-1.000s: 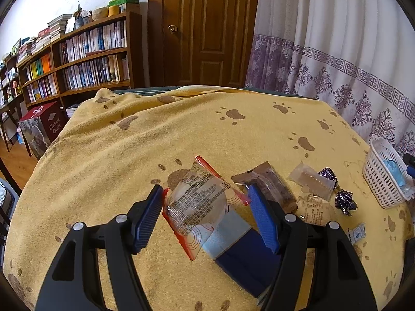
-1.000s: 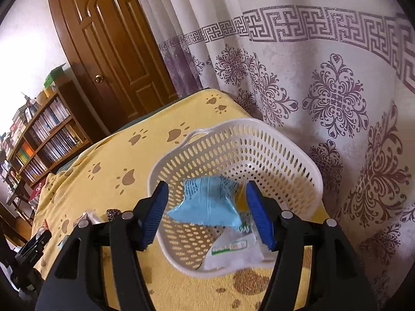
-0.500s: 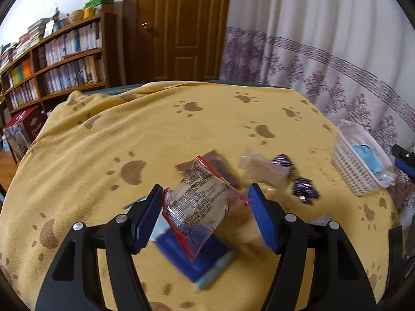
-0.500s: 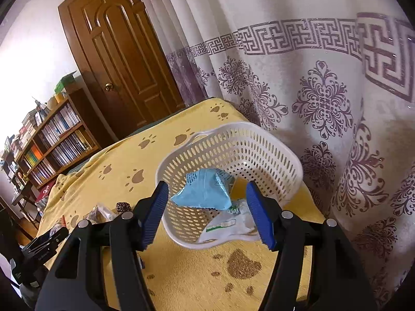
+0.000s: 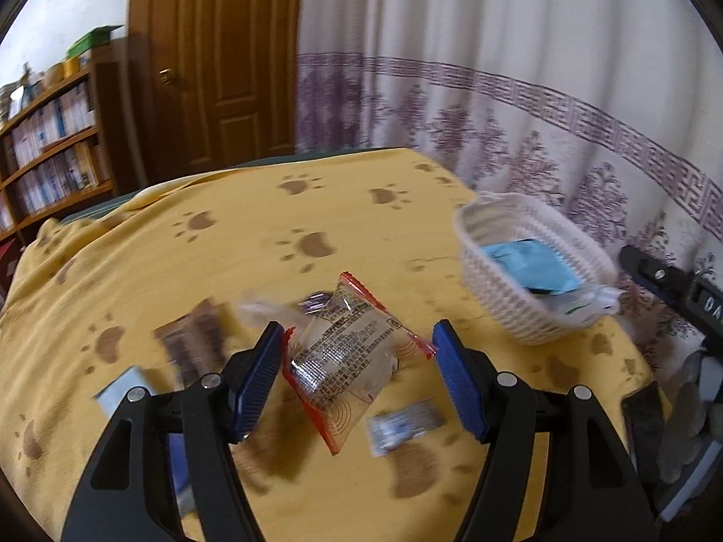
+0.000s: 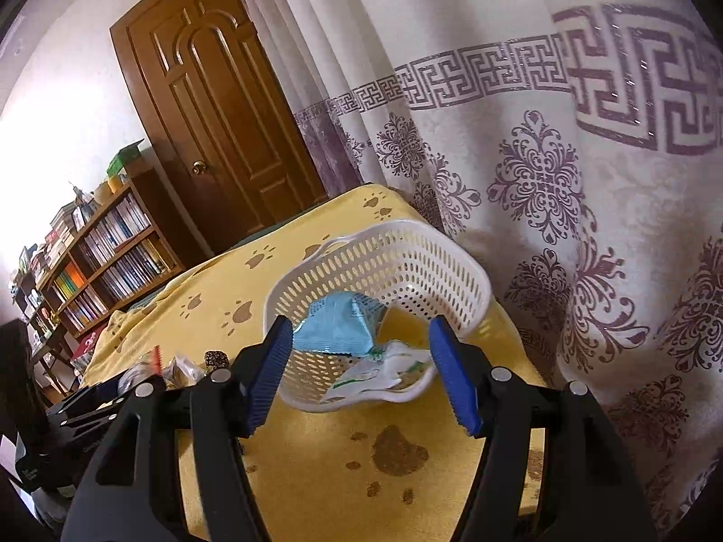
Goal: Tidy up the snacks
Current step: 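Carry the bread roll with the left gripper into the basket and release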
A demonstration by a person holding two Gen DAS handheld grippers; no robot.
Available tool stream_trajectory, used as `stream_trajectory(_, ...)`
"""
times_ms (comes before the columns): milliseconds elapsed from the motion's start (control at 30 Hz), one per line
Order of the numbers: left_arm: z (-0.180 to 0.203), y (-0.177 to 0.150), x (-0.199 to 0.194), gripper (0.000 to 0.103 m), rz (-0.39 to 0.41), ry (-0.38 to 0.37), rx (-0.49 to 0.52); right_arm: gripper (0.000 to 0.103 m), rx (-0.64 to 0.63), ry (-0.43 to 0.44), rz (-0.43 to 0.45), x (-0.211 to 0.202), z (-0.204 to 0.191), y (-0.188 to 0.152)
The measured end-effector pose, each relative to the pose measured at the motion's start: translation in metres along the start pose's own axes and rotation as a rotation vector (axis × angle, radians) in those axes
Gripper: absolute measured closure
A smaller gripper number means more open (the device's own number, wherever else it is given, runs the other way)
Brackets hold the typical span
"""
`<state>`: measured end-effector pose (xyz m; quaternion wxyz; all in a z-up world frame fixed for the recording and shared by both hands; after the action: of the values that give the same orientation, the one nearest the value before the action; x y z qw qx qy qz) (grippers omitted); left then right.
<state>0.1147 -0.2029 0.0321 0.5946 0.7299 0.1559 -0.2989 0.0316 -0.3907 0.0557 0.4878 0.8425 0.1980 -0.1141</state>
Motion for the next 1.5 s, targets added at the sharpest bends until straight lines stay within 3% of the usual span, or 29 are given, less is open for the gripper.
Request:
stream_trajectory(533,0.115,0.041,-0.002,0.035,0.067,-0.194,0.089,0.038,0.063,0.012,0.063,-0.019,0.024,0.004)
stream_trajectory(667,0.132,0.04,0.005,0.023,0.083,-0.217,0.096,0.038,0.082,0.008,0.067,-0.02,0.031,0.003)
stream_trajectory(800,0.129,0.037,0.01,0.018,0.09,-0.209,0.093,0.038,0.091,0.007,0.067,-0.021,0.034,0.001)
stream_trajectory(1133,0.087,0.037,0.011,0.017,0.069,-0.184,-0.002,0.038,0.099,0.01,0.061,-0.02,0.033,-0.003)
stream_trajectory(1500,0.101,0.02,0.019,0.016,0.066,-0.155,0.083,0.038,0.088,0.012,0.057,-0.018,0.025,-0.003)
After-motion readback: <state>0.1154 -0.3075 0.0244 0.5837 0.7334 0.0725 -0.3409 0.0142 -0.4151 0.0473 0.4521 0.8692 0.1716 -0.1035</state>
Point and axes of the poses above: each gripper's, at about its wrist camera, not at the fingertips, and x roughly the way its jaws point, z to its right, y to its top, the point moved 9 cm from there along x, roughly the way its jaws point, and after that the axes turned 15 degrees about y, right-handed, at the moved point
